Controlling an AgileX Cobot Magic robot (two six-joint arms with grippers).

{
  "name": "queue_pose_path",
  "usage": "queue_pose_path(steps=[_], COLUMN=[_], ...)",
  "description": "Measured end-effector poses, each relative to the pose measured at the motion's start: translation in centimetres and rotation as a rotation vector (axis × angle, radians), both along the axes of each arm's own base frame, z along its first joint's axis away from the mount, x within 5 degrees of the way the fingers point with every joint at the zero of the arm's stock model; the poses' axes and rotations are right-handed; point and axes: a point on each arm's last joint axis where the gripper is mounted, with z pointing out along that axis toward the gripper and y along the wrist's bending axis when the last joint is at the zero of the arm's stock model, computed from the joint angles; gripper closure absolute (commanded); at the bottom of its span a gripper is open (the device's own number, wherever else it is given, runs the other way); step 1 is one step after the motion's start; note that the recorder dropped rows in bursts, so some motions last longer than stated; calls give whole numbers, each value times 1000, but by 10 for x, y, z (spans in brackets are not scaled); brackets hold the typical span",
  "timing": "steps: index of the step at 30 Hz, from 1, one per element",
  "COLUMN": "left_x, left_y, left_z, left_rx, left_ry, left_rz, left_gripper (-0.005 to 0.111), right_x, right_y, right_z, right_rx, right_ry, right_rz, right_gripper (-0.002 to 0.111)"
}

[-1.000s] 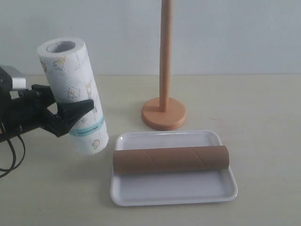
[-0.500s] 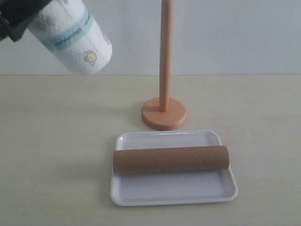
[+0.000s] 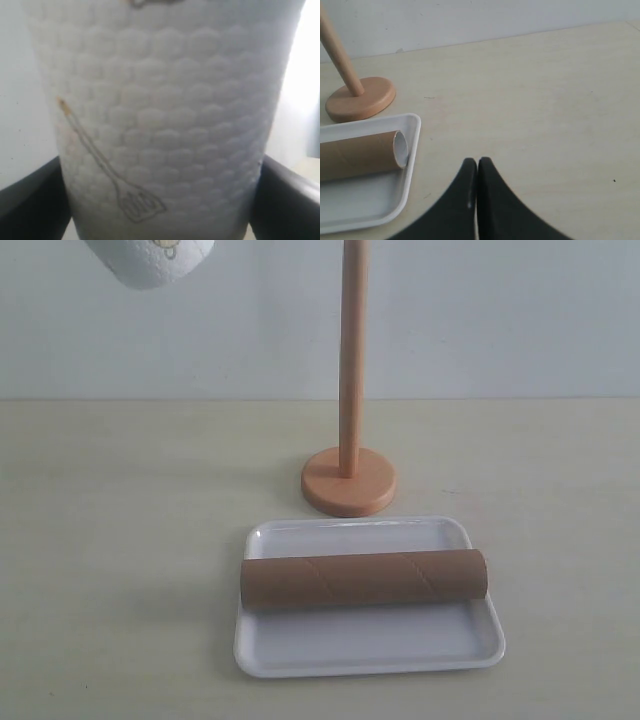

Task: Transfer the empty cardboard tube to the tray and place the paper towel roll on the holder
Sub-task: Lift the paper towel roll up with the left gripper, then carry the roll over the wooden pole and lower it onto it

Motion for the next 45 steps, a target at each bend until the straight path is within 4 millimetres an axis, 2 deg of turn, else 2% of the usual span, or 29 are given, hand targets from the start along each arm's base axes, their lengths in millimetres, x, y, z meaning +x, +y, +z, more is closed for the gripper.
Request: queue_pose_path(steps=[4,8,17,27,33,38,42,45], left_x=[11,23,45,85,93,97,99,94], left_y=[0,-6,-13,-17,-19,-22,-39,-73], left_z=[14,25,32,18,18,20,23,25], left_rx=[-10,12,83,89,118,93,76,124], left_ry=[30,49,78,120,108,116,105,52], left_rz=[-10,-90,-195,-258,-313,-274,-236,-230], left_gripper=[103,103,103,103,103,103,103,103], right_x=[0,0,0,0,0,0,0,0], right_y=[0,0,0,0,0,0,0,0], right_z=[0,0,0,0,0,0,0,0], right_rx=[5,7,10,10,11,11,11,11], right_ry=[0,0,1,1,1,1,1,1], right_rz=[-1,-2,-1,-1,-2,-2,-2,-2], right_gripper=[108,108,108,108,108,108,108,108])
